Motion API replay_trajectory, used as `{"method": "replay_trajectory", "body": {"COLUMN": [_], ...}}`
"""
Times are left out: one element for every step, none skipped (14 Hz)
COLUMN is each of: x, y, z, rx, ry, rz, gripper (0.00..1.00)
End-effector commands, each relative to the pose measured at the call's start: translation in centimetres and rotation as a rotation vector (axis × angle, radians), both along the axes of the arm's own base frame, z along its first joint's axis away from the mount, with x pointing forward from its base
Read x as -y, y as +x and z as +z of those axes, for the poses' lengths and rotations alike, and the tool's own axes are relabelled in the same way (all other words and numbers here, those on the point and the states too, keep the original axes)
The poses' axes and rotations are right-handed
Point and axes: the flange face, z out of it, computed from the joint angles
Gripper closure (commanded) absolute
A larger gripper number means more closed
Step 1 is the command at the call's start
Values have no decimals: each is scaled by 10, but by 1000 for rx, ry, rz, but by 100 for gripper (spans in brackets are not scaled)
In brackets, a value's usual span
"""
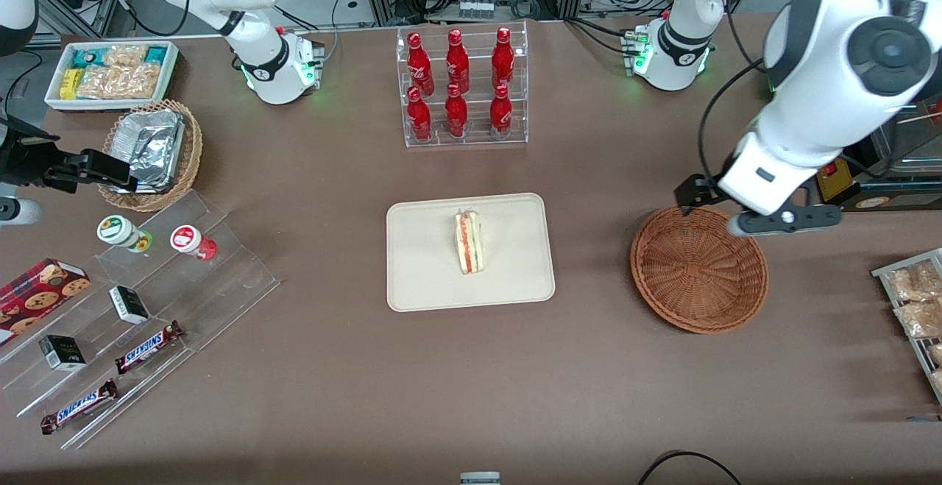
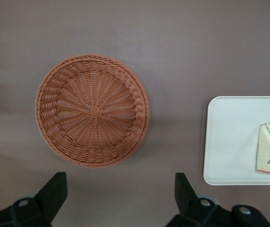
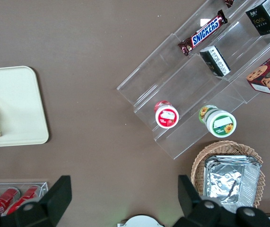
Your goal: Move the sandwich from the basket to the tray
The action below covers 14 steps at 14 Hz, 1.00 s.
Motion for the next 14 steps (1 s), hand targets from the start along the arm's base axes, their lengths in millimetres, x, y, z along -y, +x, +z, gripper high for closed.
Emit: {"method": "replay_trajectory", "body": {"x": [-30,-43,-52,-67,-79,-80,-87,-86,-87,-86,-87,-87,-88,-87], "y": [-11,-10,-10,-9,-8,-8,-8,-8,-7,-8,-9,-13,-19,-24], "z": [12,12,14,17,17,18,19,20,20,21,23,30,32,36], "rx": [-7,-16,-16,-11,-11,-10,-9,-7,-5,-4,1,11,13,21], "ry": [14,15,15,15,14,14,14,14,14,14,14,13,14,13], "rz": [-43,-60,-80,-75,-72,-86,-75,-78,-77,-78,-77,-78,-78,-80], "gripper": [0,0,0,0,0,0,0,0,0,0,0,0,0,0]}}
